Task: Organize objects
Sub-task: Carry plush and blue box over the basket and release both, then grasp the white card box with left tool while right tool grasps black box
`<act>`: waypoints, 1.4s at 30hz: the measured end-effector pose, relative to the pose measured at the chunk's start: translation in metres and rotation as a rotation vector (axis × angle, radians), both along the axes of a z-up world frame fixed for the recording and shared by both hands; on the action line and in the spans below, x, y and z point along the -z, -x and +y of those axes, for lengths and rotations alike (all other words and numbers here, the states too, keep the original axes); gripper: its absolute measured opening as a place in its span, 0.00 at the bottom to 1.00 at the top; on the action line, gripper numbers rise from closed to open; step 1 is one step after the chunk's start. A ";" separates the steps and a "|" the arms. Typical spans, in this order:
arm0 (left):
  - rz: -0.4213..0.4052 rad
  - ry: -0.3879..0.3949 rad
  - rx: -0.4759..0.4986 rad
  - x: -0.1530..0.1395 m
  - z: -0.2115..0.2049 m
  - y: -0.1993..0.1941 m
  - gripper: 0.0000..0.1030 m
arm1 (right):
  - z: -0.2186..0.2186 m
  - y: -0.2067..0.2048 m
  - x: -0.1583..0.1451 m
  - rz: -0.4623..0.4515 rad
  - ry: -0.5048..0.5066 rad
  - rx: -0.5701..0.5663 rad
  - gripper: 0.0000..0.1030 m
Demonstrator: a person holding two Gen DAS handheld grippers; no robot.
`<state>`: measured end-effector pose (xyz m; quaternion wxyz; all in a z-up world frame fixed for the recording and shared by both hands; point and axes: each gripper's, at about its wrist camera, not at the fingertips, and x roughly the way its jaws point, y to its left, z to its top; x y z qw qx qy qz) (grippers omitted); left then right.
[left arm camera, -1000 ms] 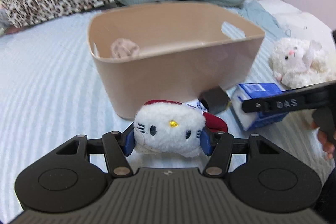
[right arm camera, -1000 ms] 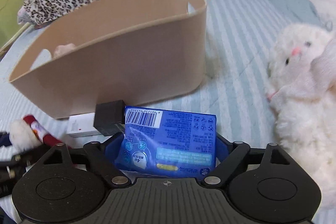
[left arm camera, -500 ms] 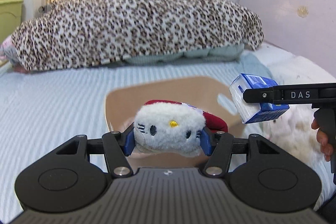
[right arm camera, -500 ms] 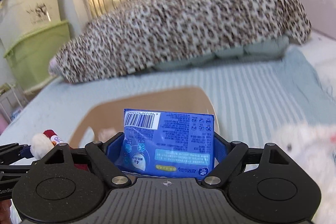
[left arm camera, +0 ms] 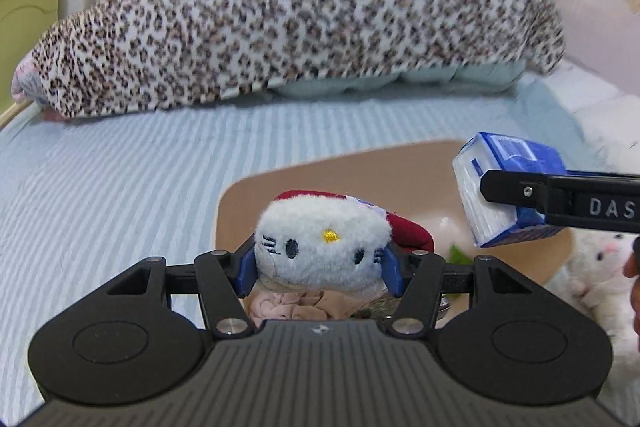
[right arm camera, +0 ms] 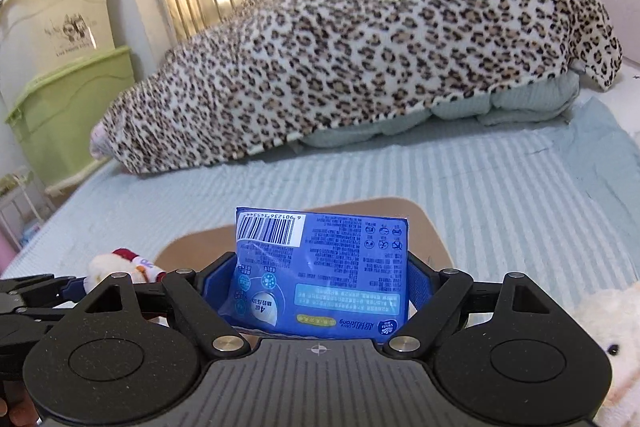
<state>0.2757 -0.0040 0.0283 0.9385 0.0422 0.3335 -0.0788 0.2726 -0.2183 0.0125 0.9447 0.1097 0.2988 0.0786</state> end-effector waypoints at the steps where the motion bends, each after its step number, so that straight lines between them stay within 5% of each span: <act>1: 0.018 -0.013 -0.004 0.005 -0.001 -0.006 0.59 | 0.003 -0.005 0.004 0.012 0.016 0.000 0.81; 8: 0.085 -0.031 -0.014 0.022 -0.001 -0.007 0.65 | 0.018 -0.014 0.024 0.066 0.090 -0.026 0.86; 12: 0.061 -0.046 -0.018 0.013 -0.002 0.005 0.85 | 0.018 -0.001 0.021 0.051 0.103 -0.027 0.91; 16: 0.048 -0.028 -0.010 0.001 0.000 0.020 0.88 | 0.015 0.019 0.008 0.018 0.111 -0.025 0.99; 26: 0.044 -0.013 0.008 -0.007 0.007 0.067 0.89 | -0.005 0.067 -0.003 0.028 0.109 -0.019 1.00; 42: 0.215 -0.038 -0.032 0.063 0.018 0.067 0.89 | 0.009 0.072 0.088 0.224 0.107 -0.056 1.00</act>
